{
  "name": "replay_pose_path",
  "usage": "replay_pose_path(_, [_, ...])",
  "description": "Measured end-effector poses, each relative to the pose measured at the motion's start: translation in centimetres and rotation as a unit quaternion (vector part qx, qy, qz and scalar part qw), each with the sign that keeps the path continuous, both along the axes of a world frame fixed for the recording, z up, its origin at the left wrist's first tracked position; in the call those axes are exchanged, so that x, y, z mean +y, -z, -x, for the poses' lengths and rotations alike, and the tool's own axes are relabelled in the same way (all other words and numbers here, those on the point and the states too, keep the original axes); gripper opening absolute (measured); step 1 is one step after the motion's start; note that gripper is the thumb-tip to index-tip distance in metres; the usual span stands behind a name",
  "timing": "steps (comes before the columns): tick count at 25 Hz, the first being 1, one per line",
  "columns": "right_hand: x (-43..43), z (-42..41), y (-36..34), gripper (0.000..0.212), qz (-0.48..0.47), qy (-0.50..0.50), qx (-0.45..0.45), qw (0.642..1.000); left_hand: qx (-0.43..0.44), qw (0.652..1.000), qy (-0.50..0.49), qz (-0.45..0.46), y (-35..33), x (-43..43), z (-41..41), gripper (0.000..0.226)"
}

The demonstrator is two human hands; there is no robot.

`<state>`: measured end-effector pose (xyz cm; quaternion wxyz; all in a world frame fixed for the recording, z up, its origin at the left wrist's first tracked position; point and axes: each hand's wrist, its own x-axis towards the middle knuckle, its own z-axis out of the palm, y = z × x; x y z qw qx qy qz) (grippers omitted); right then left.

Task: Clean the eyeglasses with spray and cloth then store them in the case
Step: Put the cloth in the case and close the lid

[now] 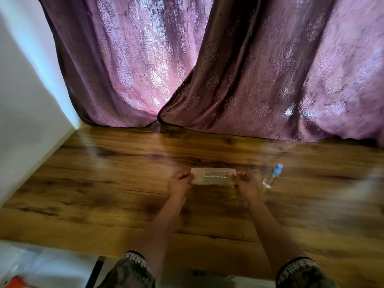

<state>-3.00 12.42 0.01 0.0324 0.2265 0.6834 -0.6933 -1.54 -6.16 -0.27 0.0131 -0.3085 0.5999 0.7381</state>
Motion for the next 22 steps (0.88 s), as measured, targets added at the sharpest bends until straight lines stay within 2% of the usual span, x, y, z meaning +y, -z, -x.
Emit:
replay_pose_path(5, [-1.2,3.2,0.4,0.014,-0.057,-0.034,-0.021,0.998,0.013,0.999,-0.043,0.027,0.2,-1.0,2.1,0.012])
replay_pose_path(9, [-2.1,6.5,1.1,0.021,-0.086,-0.017,-0.023,0.996,0.003,0.999,-0.039,0.030,0.9,-1.8,4.8,0.011])
replay_pose_path(14, [-3.2,9.2,2.2,0.019,-0.125,0.012,-0.067,0.990,-0.018,0.998,-0.001,0.061,3.0,-2.7,8.8,0.025])
replay_pose_path(18, [-3.7,10.3,2.5,0.016,-0.130,0.021,-0.082,0.988,-0.022,0.995,0.014,0.092,1.4,-2.6,9.9,0.018])
replay_pose_path(22, [-3.8,10.7,2.9,0.015,-0.133,0.031,-0.078,0.988,-0.030,0.990,0.033,0.131,0.2,-2.2,9.6,0.025])
